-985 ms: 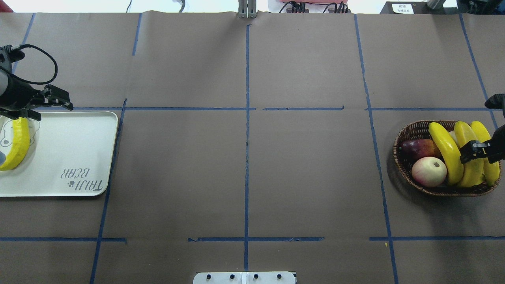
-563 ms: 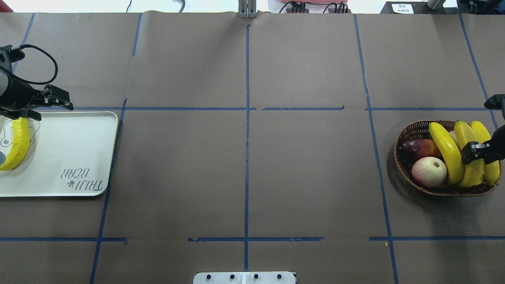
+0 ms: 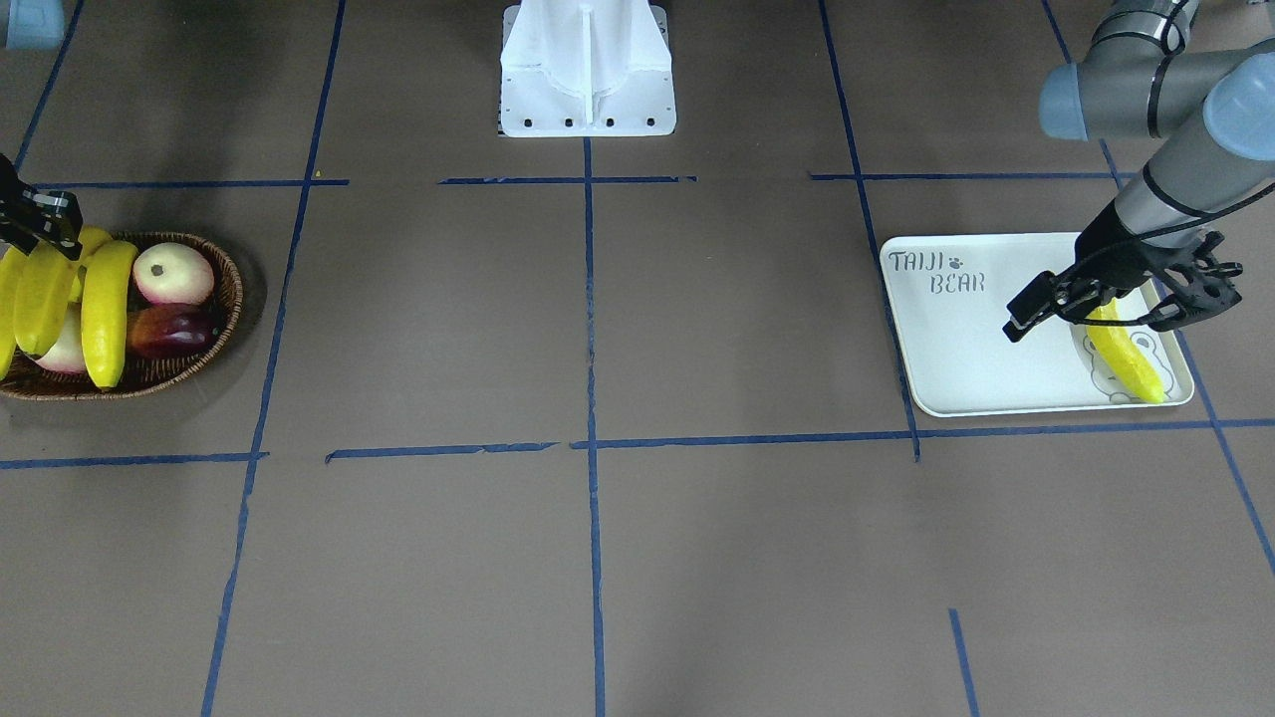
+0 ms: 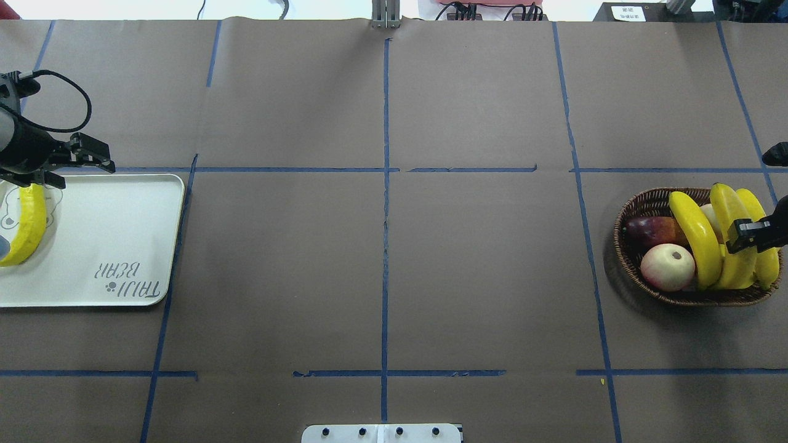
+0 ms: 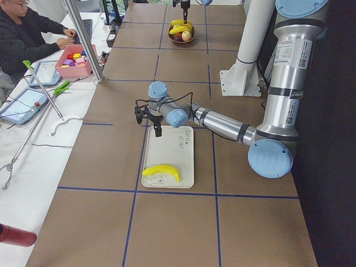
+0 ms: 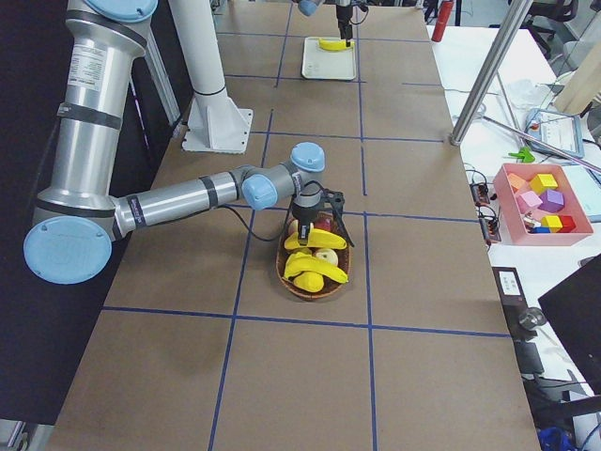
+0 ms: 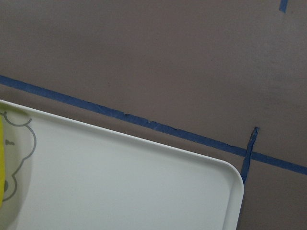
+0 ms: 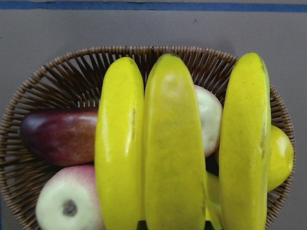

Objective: Transfer all bananas from basket to plate

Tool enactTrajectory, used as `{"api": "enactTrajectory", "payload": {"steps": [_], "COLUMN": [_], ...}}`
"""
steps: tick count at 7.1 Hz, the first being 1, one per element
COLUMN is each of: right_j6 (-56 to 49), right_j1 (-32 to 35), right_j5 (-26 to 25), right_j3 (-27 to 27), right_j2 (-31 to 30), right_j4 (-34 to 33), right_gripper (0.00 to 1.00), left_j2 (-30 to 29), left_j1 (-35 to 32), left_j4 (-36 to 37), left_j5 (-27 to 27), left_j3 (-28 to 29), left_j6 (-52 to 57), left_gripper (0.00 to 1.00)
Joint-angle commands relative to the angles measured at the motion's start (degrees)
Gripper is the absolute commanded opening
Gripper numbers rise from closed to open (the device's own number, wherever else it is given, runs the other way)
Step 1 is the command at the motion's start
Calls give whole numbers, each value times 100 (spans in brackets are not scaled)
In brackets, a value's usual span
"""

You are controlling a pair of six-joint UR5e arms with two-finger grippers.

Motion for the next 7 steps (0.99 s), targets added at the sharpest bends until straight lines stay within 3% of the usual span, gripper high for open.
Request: {"api": "enactTrajectory", "payload": {"steps": [1, 3, 5, 7], "right_j6": [-120, -218, 410, 1962], "right_j1": [678, 1058, 466, -639], "right_j5": [26, 70, 455, 370], "right_j3": [964, 1355, 902, 434], "right_j2": [-350, -133, 1407, 2885], "right_j4": [-18, -18, -158, -54], "right_gripper": [0, 0, 0, 1], "left_j2": [12, 3, -93, -714], "left_j1": [4, -13, 22, 118], "left_j4": [0, 0, -9, -157], "left_j5": [0, -9, -44, -70], "left_j3": [0, -9, -78, -149], "left_j6": [0, -9, -340, -1260], "left_gripper": [99, 99, 99, 99]}}
